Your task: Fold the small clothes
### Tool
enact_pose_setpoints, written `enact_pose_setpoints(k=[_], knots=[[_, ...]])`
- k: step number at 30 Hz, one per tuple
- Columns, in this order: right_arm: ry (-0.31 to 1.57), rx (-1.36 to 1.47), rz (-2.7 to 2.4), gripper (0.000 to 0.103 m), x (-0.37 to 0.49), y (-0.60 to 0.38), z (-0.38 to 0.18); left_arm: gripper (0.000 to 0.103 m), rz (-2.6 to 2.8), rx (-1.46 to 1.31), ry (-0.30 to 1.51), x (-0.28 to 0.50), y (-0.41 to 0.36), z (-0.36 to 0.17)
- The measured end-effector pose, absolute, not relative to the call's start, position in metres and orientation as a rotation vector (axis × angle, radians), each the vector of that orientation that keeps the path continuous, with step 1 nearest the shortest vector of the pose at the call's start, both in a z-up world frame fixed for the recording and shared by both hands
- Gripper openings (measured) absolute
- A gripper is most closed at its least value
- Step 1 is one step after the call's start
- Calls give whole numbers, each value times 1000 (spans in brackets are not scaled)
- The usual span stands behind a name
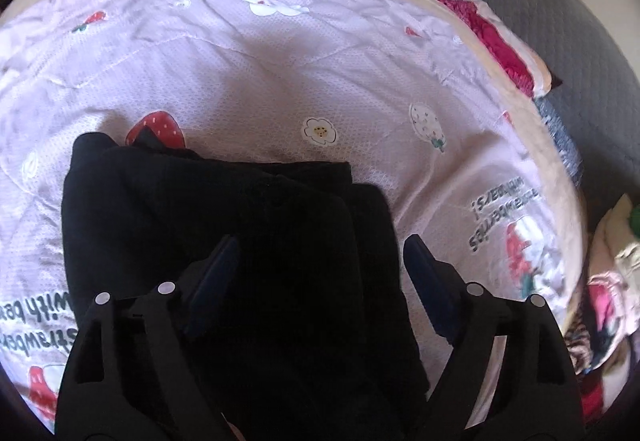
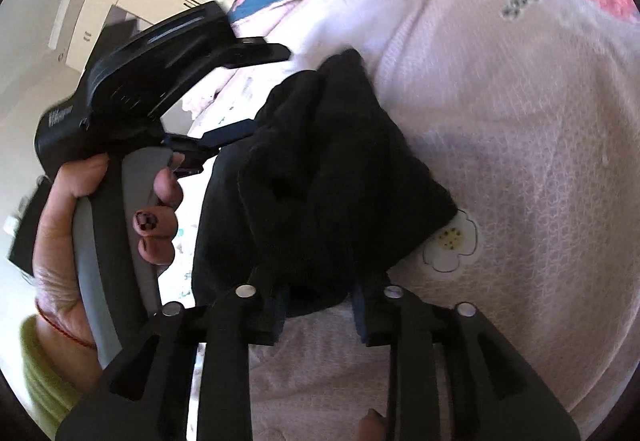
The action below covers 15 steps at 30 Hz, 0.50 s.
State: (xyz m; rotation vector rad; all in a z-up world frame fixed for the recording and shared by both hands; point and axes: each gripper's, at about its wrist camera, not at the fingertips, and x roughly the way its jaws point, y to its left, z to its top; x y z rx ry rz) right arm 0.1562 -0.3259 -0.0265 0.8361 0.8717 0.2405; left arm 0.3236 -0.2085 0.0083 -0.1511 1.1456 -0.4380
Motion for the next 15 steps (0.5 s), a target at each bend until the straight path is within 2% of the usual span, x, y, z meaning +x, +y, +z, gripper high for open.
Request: enact_pose_setpoints(k=[3,4,5,8,15], knots=[[871,877,286,41,157,-334,-24,78,-445,-219,1087,316,-184,21],[864,883,293,50,158,-337,-22,78,-437,-214,1069,313,-178,25],[858,885,304,54,161,-340,-17,79,-419,-200,1042,308,-168,30],[841,839,310,60,171,-345,2,80,-355,-144,983,293,-143,37],[768,543,231,59,201,-339,58,80,-291,15,975,255,-124,5]])
